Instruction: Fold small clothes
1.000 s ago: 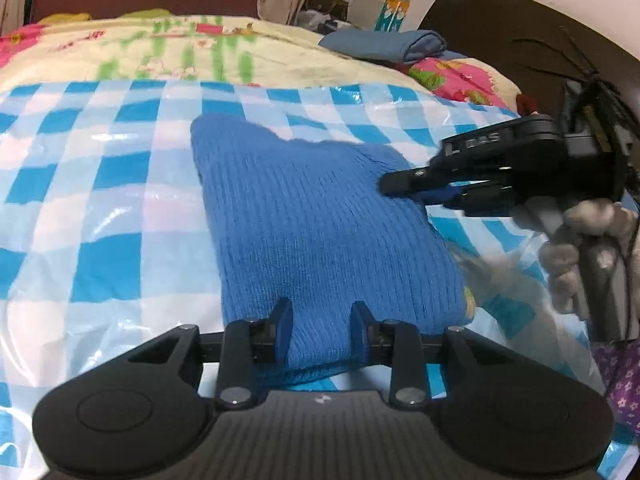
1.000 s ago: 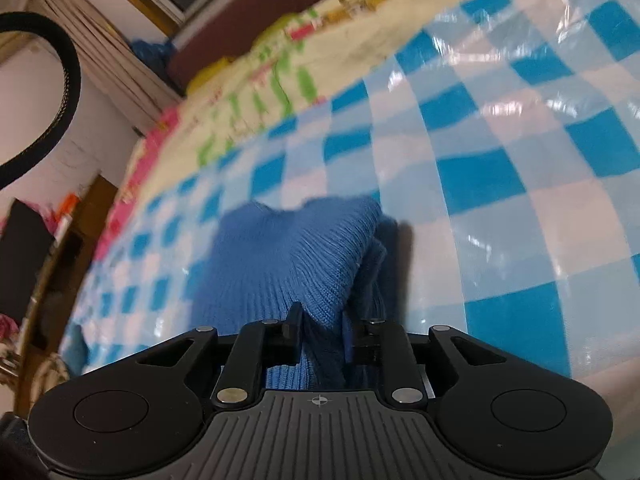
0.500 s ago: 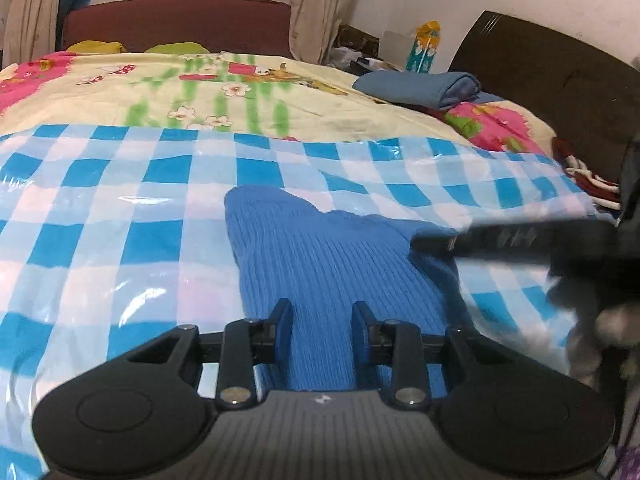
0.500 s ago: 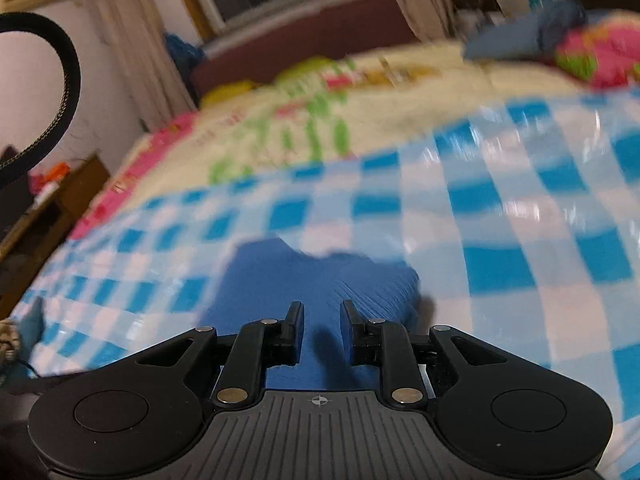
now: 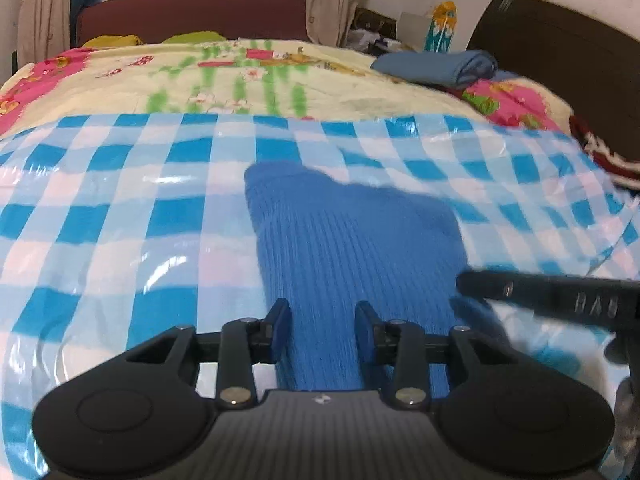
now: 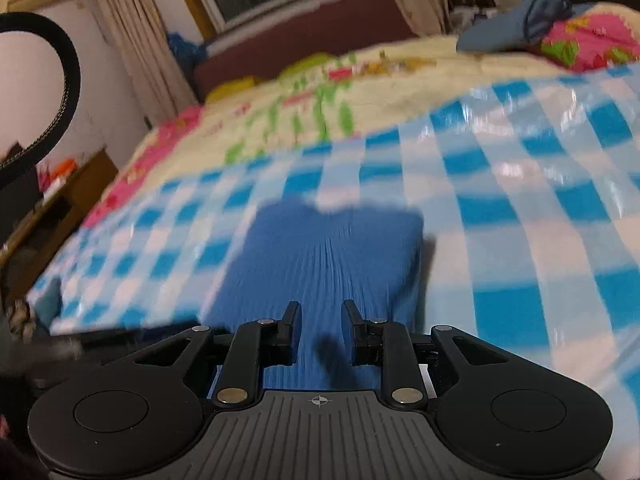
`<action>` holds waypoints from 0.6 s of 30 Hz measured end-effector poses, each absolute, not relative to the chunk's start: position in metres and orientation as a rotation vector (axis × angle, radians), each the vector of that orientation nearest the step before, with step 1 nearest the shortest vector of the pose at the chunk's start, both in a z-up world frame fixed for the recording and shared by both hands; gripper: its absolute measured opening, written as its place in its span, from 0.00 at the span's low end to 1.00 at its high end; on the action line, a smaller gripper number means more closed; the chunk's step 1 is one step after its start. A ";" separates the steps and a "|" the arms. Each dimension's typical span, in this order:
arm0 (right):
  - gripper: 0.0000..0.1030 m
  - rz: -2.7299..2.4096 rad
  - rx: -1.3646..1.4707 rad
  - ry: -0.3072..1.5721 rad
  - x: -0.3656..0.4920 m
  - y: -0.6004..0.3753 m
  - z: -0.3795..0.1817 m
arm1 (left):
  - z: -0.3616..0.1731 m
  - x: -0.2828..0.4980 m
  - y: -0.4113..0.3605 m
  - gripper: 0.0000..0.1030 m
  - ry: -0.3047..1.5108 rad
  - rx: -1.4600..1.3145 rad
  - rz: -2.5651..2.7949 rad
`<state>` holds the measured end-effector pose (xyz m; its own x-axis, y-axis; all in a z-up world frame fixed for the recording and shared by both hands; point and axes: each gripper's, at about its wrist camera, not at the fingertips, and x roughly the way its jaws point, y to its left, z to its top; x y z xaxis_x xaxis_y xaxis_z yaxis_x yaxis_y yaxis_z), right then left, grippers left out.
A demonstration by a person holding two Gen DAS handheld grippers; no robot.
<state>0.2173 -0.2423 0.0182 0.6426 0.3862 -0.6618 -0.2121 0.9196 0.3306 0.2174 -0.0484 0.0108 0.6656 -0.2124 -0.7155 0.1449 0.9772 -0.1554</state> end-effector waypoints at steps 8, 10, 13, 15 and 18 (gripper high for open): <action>0.21 0.281 0.230 0.889 0.213 -0.244 -0.003 | -0.002 0.209 -0.055 0.42 0.903 -0.055 -0.182; 0.22 0.290 0.225 0.872 0.207 -0.242 0.004 | 0.003 0.205 -0.055 0.42 0.894 -0.055 -0.178; 0.24 0.277 0.195 0.872 0.198 -0.239 0.004 | 0.007 0.197 -0.056 0.42 0.889 -0.050 -0.174; 0.24 0.262 0.194 0.884 0.196 -0.239 0.000 | 0.009 0.193 -0.057 0.42 0.888 -0.035 -0.172; 0.24 0.248 0.179 0.880 0.192 -0.238 0.002 | 0.012 0.187 -0.058 0.42 0.885 -0.020 -0.166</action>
